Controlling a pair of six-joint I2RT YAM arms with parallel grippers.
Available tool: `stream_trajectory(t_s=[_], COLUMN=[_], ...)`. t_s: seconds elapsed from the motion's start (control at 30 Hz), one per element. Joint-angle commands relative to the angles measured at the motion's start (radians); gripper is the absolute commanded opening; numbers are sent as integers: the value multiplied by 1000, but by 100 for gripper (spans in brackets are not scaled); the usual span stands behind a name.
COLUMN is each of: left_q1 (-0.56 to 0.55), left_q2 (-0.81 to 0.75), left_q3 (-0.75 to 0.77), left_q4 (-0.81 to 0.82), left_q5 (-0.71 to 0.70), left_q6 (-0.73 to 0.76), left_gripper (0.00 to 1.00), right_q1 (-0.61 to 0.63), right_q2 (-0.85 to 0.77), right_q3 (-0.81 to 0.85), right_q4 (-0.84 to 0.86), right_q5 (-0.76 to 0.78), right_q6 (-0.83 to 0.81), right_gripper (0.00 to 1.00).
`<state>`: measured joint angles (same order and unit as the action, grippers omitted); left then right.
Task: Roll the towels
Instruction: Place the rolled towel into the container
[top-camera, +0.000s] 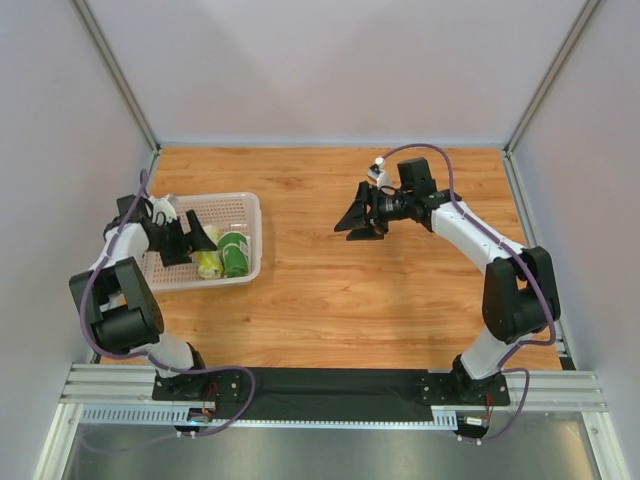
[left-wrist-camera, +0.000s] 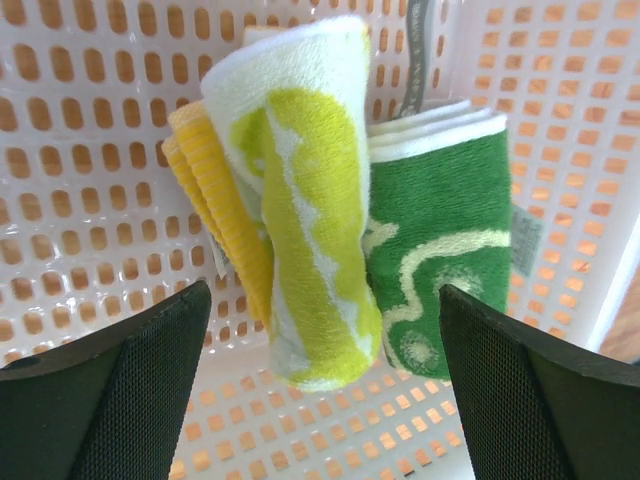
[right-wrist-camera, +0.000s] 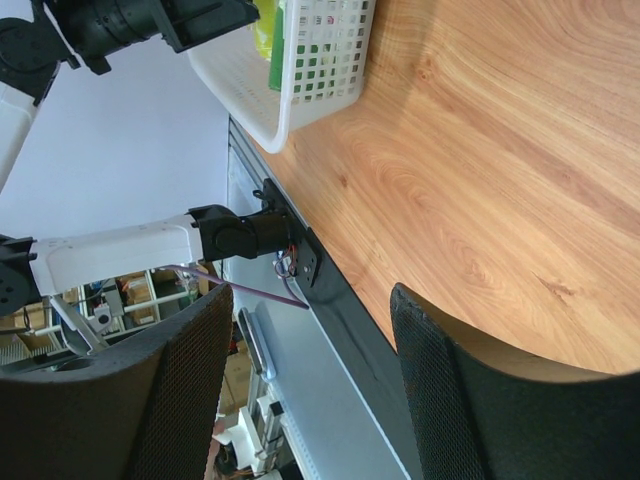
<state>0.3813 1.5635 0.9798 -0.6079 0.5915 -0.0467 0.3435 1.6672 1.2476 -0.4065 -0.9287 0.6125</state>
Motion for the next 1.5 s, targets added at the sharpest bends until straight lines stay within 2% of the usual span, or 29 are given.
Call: stream_trajectory(t_s=[0.0,0.17,0.3,0.37,0.5,0.6,0.67,0.8,0.93,1.07,1.13,1.33,1.4,1.47], left_q1=[2,2,2,4,-8,-36,-39,-48,-88,-88,-88,-88,-88,-88], left_q2=[-80,-207,-322,-432,-529,-620,-683,-735,-780,-804,-838,-827,-842,-846], left_q3=[92,175,189,163,82,16,-16,-47,-66,-52,-47,-23,-23,-26], left_q4=[-55,-102,-95,-60,17,39,21,-15,-64,-200,-210,-276,-265,-262], left_q5=[-39,-101,-96,-90,-47,-73,-154,-199,-228,-314,-320,-277,-196,-174], left_q6=[-11,-28,-61,-77,-174,-240,-280,-271,-222,-191,-200,-226,-202,-205], left_gripper=[100,100,100,100,100,100,100,100,100,100,100,100,100,100], right_q1=[-1,-1,2,2,6,17,20,20,35,64,86,152,172,202], right_q2=[-21,-32,-63,-84,-155,-233,-256,-310,-354,-331,-319,-227,-202,-189], right_q3=[30,65,85,93,125,157,179,162,142,154,171,253,283,299], right_q4=[-9,-52,-84,-113,-169,-196,-212,-204,-189,-221,-224,-233,-235,-239], right_q5=[-2,11,36,69,170,278,320,418,442,447,452,442,438,442], right_q6=[-5,-34,-56,-69,-103,-128,-141,-134,-125,-145,-154,-181,-191,-210], right_gripper=[65,65,65,65,64,64,64,65,67,67,67,68,68,68])
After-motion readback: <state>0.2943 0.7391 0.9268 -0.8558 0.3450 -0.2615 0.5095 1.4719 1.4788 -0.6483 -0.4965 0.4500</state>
